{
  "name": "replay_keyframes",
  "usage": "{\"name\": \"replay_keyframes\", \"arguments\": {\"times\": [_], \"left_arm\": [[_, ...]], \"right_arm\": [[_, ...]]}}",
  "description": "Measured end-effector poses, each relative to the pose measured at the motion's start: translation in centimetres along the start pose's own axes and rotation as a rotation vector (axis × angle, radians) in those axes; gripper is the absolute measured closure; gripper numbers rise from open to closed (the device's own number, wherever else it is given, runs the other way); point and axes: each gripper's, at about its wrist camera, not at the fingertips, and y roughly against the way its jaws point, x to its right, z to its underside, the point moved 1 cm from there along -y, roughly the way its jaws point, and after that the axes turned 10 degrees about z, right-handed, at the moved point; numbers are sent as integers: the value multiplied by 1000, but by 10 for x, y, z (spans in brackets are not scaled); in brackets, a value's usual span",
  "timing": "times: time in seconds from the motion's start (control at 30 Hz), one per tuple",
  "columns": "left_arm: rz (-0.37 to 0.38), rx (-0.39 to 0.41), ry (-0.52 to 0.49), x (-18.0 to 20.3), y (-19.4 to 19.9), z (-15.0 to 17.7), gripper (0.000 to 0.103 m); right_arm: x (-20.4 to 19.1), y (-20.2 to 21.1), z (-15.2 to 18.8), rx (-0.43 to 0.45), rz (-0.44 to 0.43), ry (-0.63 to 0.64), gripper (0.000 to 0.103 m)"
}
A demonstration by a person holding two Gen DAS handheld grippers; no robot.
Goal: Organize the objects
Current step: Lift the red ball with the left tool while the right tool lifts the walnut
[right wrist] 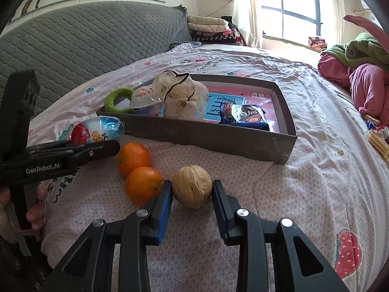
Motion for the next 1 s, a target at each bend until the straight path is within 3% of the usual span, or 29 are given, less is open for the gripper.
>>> {"name": "replay_keyframes", "arguments": {"times": [1.0], "left_arm": [[-31,37,-91,41,29,1,48]], "right_arm": [[1,30,-9,110,-35,-13,70]]}}
